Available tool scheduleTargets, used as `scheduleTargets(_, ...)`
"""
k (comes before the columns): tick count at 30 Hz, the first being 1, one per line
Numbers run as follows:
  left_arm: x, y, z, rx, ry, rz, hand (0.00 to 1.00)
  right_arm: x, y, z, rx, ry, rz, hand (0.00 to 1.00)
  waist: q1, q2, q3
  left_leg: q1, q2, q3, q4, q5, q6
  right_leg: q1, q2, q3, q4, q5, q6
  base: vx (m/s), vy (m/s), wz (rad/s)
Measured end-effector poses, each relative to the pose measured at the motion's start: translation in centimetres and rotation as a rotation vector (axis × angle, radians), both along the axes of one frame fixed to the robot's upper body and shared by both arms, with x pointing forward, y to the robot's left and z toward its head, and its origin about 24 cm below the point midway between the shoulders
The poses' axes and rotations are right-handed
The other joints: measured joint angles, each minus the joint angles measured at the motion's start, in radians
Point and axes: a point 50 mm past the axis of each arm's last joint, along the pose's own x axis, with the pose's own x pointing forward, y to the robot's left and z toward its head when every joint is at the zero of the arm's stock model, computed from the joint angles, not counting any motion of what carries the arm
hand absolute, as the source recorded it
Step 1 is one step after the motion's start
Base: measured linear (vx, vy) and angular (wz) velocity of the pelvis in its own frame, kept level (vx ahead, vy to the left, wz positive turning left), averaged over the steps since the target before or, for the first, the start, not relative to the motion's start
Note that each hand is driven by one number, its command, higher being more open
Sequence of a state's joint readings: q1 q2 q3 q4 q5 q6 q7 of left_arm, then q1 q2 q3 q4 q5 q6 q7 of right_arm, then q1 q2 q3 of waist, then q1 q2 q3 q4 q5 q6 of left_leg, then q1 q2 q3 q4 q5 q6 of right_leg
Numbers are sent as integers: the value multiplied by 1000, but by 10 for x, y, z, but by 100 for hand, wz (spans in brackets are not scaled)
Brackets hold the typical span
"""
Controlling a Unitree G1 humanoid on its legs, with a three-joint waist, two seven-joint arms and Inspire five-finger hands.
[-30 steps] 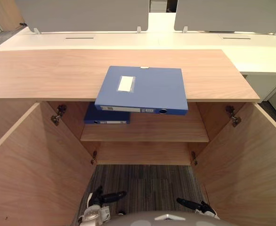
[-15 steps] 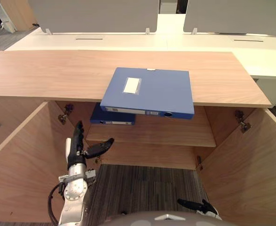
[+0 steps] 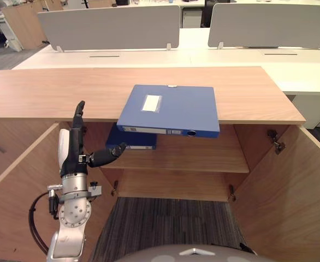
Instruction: Walk over to the cabinet, pick up the folder, carry it to the office cabinet, place the folder inside the office cabinet, then close the office cabinet door
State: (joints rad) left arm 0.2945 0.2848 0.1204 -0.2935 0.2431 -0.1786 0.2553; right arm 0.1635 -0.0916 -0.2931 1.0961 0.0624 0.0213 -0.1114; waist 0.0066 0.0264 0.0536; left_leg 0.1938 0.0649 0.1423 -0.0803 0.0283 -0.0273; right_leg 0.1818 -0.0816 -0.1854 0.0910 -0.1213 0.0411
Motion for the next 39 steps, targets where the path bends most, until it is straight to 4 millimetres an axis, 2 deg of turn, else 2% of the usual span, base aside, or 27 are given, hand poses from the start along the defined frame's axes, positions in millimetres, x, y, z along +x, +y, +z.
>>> scheduleTargets(6,6,-17,19,133,-52,-148,100,-5,1,-1,7,21,5,100,-8,-7,-11,-2,8,-7,26,-10,-9,8,8,26,0,-4,-2,-27,-23,1)
scheduleTargets(11,17,-39,36,227,-140,-302,100,-10,1,-2,7,46,28,100,-18,-5,-16,-8,14,-7,44,-15,-13,4,15,41,8,-8,-1,-23,-20,-2)
scheduleTargets(15,23,-58,41,286,-169,-397,100,-11,1,-3,13,51,30,100,-22,-6,-19,-17,18,-6,52,-18,-16,-7,19,50,13,-7,-1,-9,-22,-6)
scheduleTargets(18,26,-69,35,395,-150,-471,100,-11,0,-2,12,50,32,100,-32,-8,-24,-8,17,-7,40,-17,-16,-6,21,54,11,-6,-2,11,-6,-6)
scheduleTargets(21,32,-74,19,521,-96,-497,100,-9,0,-2,6,51,60,100,-44,-9,-26,0,14,-7,28,-17,-16,-4,21,59,2,-5,-5,9,5,-4)
scheduleTargets(34,46,-72,-17,791,7,-390,100,-9,-2,-2,-12,55,55,100,-67,-19,-21,27,7,7,-1,-24,-11,11,19,79,-27,3,-15,15,9,-5)
scheduleTargets(35,47,-72,-18,798,6,-371,0,-10,-3,-2,-12,57,54,100,-68,-19,-20,29,5,8,-4,-24,-11,12,17,79,-28,3,-15,0,0,0)
scheduleTargets(39,51,-75,-18,799,-4,-334,0,-10,-3,-2,-11,58,54,100,-69,-20,-20,29,0,10,-7,-25,-10,13,12,81,-36,7,-8,0,0,0)
